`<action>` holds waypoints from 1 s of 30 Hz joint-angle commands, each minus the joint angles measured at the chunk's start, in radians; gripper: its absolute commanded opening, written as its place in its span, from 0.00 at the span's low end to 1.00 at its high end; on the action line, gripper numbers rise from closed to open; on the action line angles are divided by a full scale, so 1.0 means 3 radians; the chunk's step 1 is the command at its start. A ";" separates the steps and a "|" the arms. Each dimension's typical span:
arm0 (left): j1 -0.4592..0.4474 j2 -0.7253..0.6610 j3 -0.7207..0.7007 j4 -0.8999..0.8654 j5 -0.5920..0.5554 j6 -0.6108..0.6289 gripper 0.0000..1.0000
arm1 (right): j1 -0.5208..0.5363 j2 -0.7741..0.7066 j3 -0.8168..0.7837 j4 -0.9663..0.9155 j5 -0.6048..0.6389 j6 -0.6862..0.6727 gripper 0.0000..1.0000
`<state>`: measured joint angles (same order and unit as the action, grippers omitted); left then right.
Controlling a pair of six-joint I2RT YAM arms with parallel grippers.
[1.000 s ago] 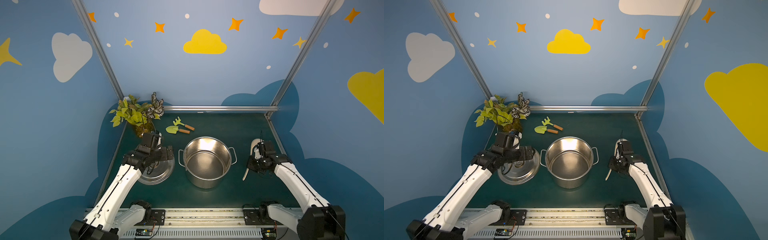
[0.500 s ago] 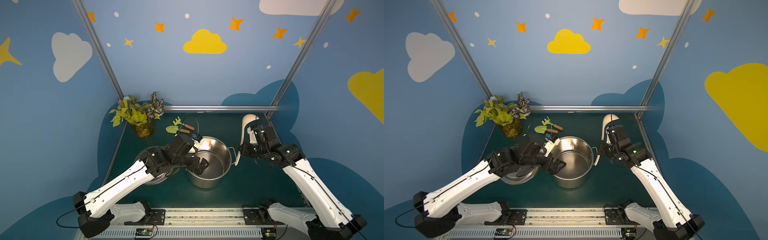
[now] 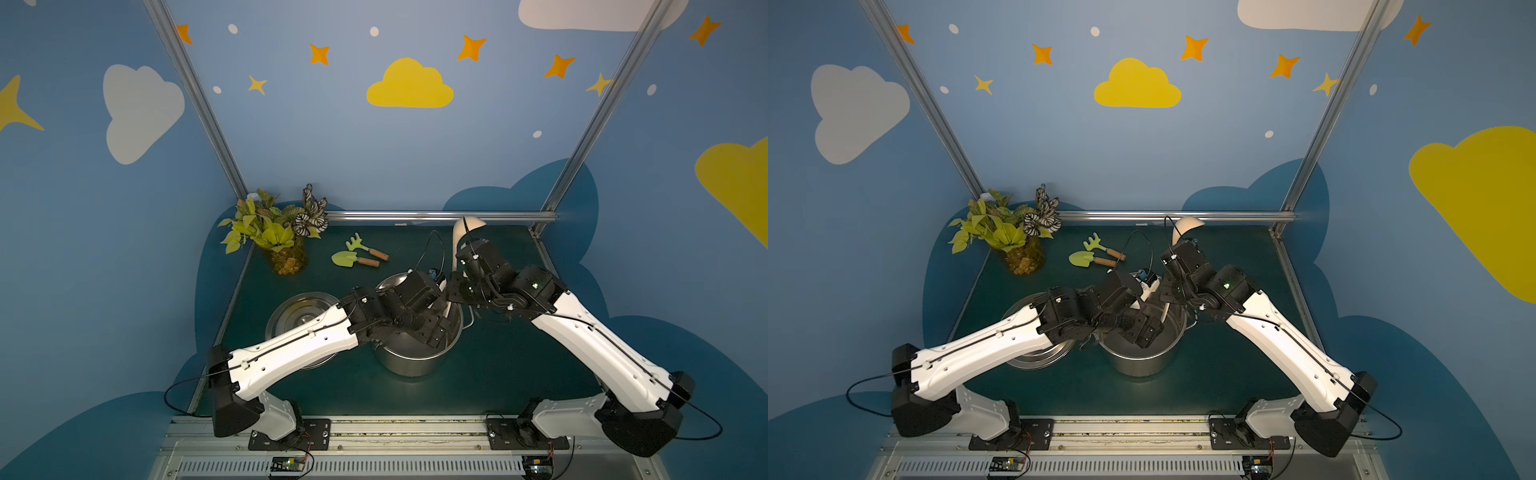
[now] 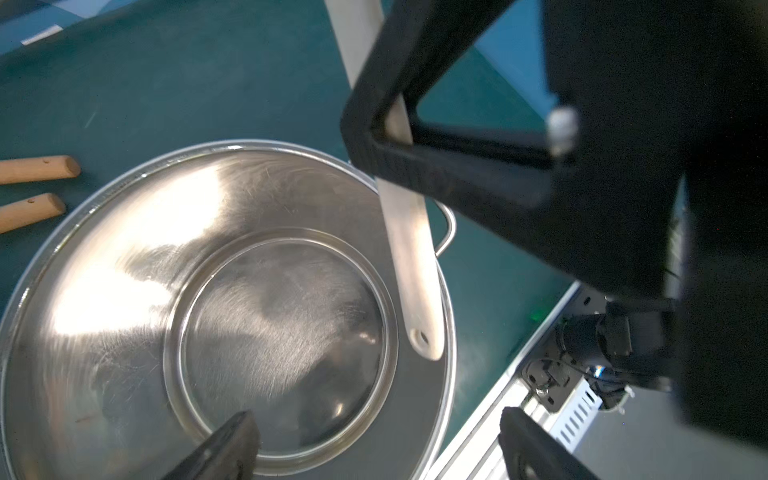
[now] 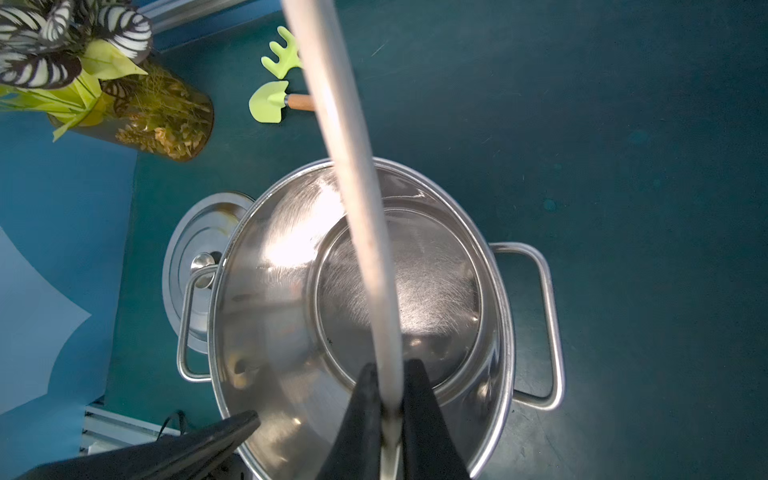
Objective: Stir the soup with a spoon
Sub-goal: Adjust the spoon.
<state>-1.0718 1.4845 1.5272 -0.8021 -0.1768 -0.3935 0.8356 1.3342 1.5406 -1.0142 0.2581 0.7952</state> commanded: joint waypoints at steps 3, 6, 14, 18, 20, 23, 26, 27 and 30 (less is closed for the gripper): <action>-0.0005 -0.0020 -0.0071 0.0320 -0.0235 -0.0078 0.88 | 0.0093 -0.0023 0.0115 0.0023 0.0151 0.0216 0.00; 0.0000 -0.0034 -0.0124 0.0495 -0.0232 -0.0069 0.84 | 0.0121 -0.0064 0.0087 0.0071 0.0141 0.0285 0.00; 0.0068 0.0061 -0.0166 0.0699 -0.0149 -0.0083 0.63 | 0.0159 -0.0140 0.0017 0.0180 0.0021 0.0384 0.00; 0.0141 0.0047 -0.0271 0.0836 0.0028 -0.0125 0.51 | 0.0167 -0.0187 -0.0010 0.0206 0.0005 0.0408 0.00; 0.0177 0.0048 -0.0310 0.0897 0.0111 -0.0152 0.45 | 0.0169 -0.0212 -0.0021 0.0230 -0.0012 0.0404 0.00; 0.0215 0.0034 -0.0376 0.0972 0.0216 -0.0190 0.32 | 0.0168 -0.0235 -0.0023 0.0239 -0.0047 0.0395 0.00; 0.0240 -0.0018 -0.0449 0.1068 0.0286 -0.0222 0.22 | 0.0165 -0.0256 -0.0032 0.0249 -0.0085 0.0380 0.00; 0.0250 -0.0036 -0.0476 0.1105 0.0311 -0.0227 0.18 | 0.0169 -0.0263 -0.0037 0.0257 -0.0092 0.0374 0.00; 0.0306 -0.0100 -0.0567 0.1219 0.0438 -0.0274 0.08 | 0.0162 -0.0298 -0.0069 0.0285 -0.0102 0.0344 0.00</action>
<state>-1.0122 1.4807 1.3857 -0.4637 -0.0765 -0.4442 0.8799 1.2949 1.5253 -0.9478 0.2459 0.9104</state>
